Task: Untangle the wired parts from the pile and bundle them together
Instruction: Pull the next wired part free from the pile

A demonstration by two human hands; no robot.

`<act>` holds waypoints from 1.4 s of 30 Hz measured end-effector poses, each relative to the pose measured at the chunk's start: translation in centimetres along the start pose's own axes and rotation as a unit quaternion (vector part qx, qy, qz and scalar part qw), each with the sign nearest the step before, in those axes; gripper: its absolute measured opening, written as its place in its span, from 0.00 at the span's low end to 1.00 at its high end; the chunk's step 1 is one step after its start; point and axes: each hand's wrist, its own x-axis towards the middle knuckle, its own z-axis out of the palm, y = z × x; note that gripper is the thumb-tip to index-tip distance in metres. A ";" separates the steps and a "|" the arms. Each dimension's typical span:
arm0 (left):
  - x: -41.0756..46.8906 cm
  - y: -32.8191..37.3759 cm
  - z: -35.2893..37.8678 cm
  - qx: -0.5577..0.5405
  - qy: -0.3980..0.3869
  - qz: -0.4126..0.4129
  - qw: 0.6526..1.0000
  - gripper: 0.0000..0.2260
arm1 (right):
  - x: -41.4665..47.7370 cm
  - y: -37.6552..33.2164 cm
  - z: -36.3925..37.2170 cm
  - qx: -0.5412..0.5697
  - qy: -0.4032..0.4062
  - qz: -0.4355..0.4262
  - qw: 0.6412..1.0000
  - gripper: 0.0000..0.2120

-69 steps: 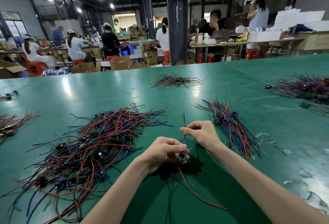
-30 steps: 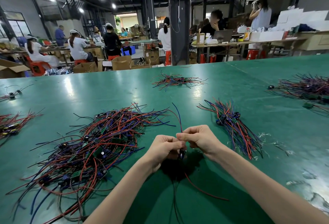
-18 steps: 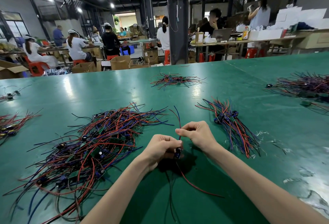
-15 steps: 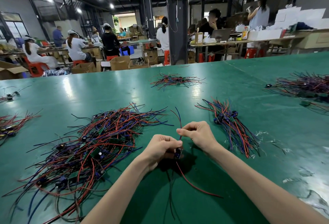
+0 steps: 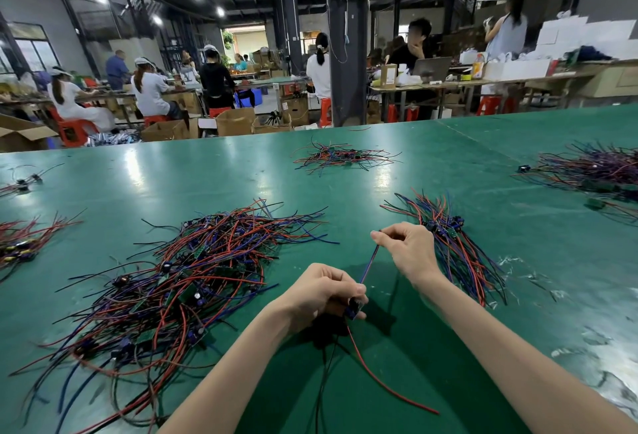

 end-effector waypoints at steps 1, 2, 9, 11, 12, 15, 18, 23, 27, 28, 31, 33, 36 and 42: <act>0.0 0.1 -0.1 0.000 0.000 -0.001 1.000 0.14 | 0.0 0.0 0.0 0.016 0.000 0.014 1.000 0.08; 0.0 0.1 -0.1 0.000 0.000 -0.002 1.000 0.13 | 0.1 0.1 0.1 0.033 -0.001 0.029 0.999 0.10; -0.3 0.2 -0.2 0.001 -0.017 -0.011 1.000 0.13 | 0.1 -0.5 0.1 0.163 -0.025 0.131 0.978 0.12; -0.3 0.3 -0.2 0.001 -0.017 -0.009 1.000 0.13 | 0.3 -0.8 -0.2 0.223 -0.034 0.195 0.955 0.12; -0.3 0.4 -0.2 0.001 -0.019 -0.009 1.000 0.13 | 0.4 -0.9 -0.3 0.260 -0.043 0.235 0.935 0.12; -0.4 0.3 -0.2 0.004 -0.021 -0.008 1.000 0.13 | 0.6 -1.5 -0.7 0.368 -0.075 0.314 0.872 0.12; -0.3 0.1 -0.1 0.030 -0.006 0.002 1.000 0.13 | 0.7 -2.3 -1.5 0.417 -0.103 0.355 0.830 0.13; 0.0 -0.3 -0.1 0.045 0.017 0.009 0.999 0.13 | 0.6 -3.3 -2.4 0.525 -0.118 0.431 0.724 0.19; 0.1 -0.4 -0.2 0.039 0.021 0.005 0.999 0.12 | 0.4 -3.5 -2.7 0.540 -0.136 0.443 0.703 0.21; 0.1 -0.4 -0.1 0.036 0.027 0.007 0.999 0.12 | 0.4 -3.5 -2.7 0.540 -0.136 0.444 0.702 0.21; 0.0 -0.5 0.0 0.021 0.054 0.020 0.998 0.11 | 0.4 -3.7 -2.9 0.553 -0.147 0.443 0.690 0.18; 0.0 -0.5 0.0 0.022 0.069 0.028 0.997 0.10 | 0.3 -3.9 -3.0 0.569 -0.160 0.435 0.679 0.14; 0.0 -0.5 0.1 0.018 0.068 0.036 0.997 0.10 | 0.3 -3.9 -2.8 0.567 -0.144 0.406 0.702 0.14; -0.4 -0.2 0.5 0.013 0.025 0.064 0.998 0.13 | 0.7 -2.4 -2.1 0.333 -0.030 0.218 0.917 0.11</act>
